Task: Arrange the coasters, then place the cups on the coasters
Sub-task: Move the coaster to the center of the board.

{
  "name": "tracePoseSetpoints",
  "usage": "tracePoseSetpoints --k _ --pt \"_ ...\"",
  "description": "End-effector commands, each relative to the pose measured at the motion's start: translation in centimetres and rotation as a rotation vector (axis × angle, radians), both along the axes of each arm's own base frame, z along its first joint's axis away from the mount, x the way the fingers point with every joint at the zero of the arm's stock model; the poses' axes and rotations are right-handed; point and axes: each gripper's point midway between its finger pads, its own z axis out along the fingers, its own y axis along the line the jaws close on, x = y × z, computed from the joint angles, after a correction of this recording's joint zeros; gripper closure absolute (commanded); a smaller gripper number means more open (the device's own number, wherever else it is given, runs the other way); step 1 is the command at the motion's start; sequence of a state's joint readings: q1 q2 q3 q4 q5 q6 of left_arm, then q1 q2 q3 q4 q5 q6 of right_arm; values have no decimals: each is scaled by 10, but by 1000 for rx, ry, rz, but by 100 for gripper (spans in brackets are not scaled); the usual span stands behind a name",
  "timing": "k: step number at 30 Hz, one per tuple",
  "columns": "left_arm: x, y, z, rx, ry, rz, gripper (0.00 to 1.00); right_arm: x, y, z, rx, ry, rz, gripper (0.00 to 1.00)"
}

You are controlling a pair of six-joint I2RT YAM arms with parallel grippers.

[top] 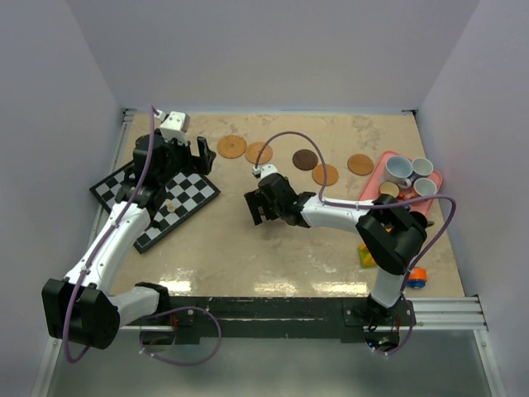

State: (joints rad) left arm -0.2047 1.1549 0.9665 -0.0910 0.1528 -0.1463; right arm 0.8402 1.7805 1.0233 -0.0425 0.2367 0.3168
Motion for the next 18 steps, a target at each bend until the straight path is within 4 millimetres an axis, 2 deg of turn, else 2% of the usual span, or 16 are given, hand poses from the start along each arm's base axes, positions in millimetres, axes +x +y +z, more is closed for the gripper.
tracePoseSetpoints --k 1,5,7,12,18 --pt "3 -2 10 -14 -42 0 1 22 16 17 -27 -33 62 1" --pt "3 -1 10 -9 -44 6 0 41 29 31 3 -67 75 1" --pt "2 0 12 -9 -48 6 0 50 29 31 -9 -71 70 1" --pt "1 -1 14 -10 -51 3 0 69 24 25 -38 -77 63 1" --pt "1 -1 14 -8 -54 -1 0 74 29 16 -16 -50 98 2"
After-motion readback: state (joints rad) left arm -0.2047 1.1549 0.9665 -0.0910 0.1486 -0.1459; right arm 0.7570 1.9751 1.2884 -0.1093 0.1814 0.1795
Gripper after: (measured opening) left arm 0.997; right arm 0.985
